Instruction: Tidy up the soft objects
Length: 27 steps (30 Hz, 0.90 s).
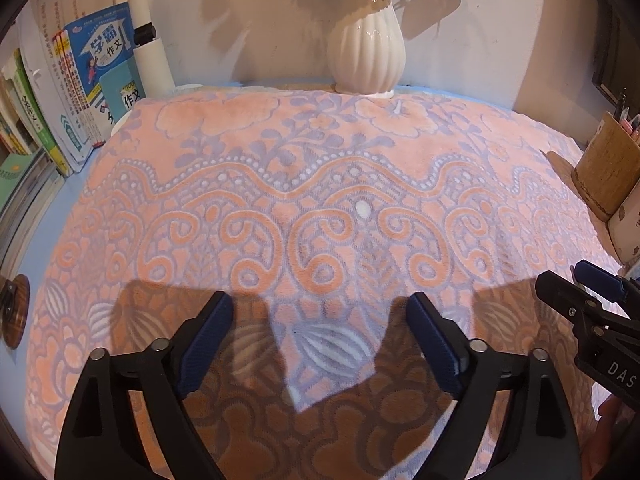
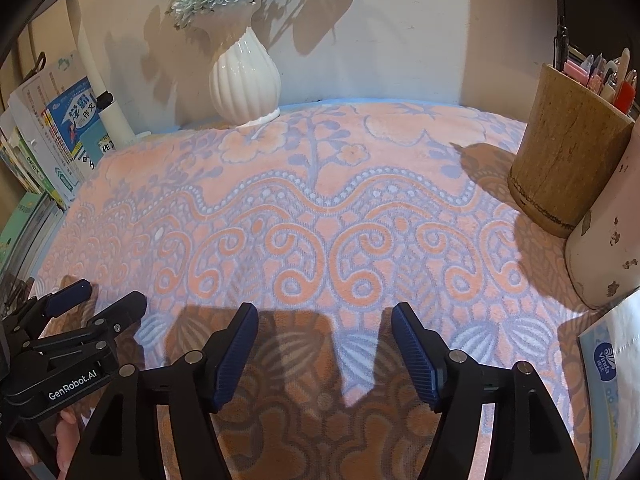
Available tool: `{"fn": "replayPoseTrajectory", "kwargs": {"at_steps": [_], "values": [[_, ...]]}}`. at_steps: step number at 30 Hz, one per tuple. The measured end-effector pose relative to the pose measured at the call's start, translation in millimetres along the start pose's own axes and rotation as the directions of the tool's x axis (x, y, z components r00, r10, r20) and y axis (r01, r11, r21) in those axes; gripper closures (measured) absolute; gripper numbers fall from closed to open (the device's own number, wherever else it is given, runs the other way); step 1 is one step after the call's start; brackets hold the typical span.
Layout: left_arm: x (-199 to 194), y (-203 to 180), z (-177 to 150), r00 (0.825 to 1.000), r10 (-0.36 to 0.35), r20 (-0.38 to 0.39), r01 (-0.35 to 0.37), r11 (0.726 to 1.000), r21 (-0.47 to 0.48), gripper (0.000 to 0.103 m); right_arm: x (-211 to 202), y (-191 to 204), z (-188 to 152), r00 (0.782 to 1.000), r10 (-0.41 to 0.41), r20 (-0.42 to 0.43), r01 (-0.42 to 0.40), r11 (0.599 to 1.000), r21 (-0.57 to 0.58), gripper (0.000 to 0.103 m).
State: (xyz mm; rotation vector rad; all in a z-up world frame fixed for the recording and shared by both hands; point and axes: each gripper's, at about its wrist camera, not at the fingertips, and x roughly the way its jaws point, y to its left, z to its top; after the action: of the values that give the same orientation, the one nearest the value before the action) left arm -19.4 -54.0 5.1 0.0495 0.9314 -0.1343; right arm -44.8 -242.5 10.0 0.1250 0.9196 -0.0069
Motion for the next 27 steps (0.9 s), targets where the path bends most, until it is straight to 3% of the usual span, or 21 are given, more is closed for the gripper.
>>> {"fn": "replayPoseTrajectory", "kwargs": {"at_steps": [10, 13, 18, 23, 27], "values": [[4.1, -0.4, 2.5, 1.0, 0.002, -0.023, -0.002, 1.0, 0.002, 0.001, 0.6, -0.1, 0.6, 1.0, 0.0, -0.002, 0.0, 1.0, -0.001, 0.031], [4.7, -0.4, 2.4, 1.0, 0.004, -0.023, -0.004, 1.0, 0.002, 0.001, 1.8, -0.3, 0.6, 1.0, -0.007, -0.009, 0.007, 1.0, 0.001, 0.023], [6.1, 0.1, 3.0, 1.0, 0.002, -0.025, -0.002, 1.0, -0.001, 0.0, 7.4, -1.1, 0.4, 0.999, 0.006, -0.045, -0.006, 1.0, 0.001, 0.0], [7.0, 0.7, 3.3, 1.0, -0.002, -0.026, 0.002, 1.0, 0.0, 0.0, 13.0, 13.1, -2.9, 0.995, -0.064, -0.079, 0.056, 0.993, -0.105, 0.0], [7.4, 1.2, 3.6, 1.0, -0.003, -0.027, 0.003, 1.0, 0.0, 0.0, 11.1, 11.2, -4.9, 0.994, -0.071, -0.077, 0.064, 0.993, -0.095, 0.0]]}}
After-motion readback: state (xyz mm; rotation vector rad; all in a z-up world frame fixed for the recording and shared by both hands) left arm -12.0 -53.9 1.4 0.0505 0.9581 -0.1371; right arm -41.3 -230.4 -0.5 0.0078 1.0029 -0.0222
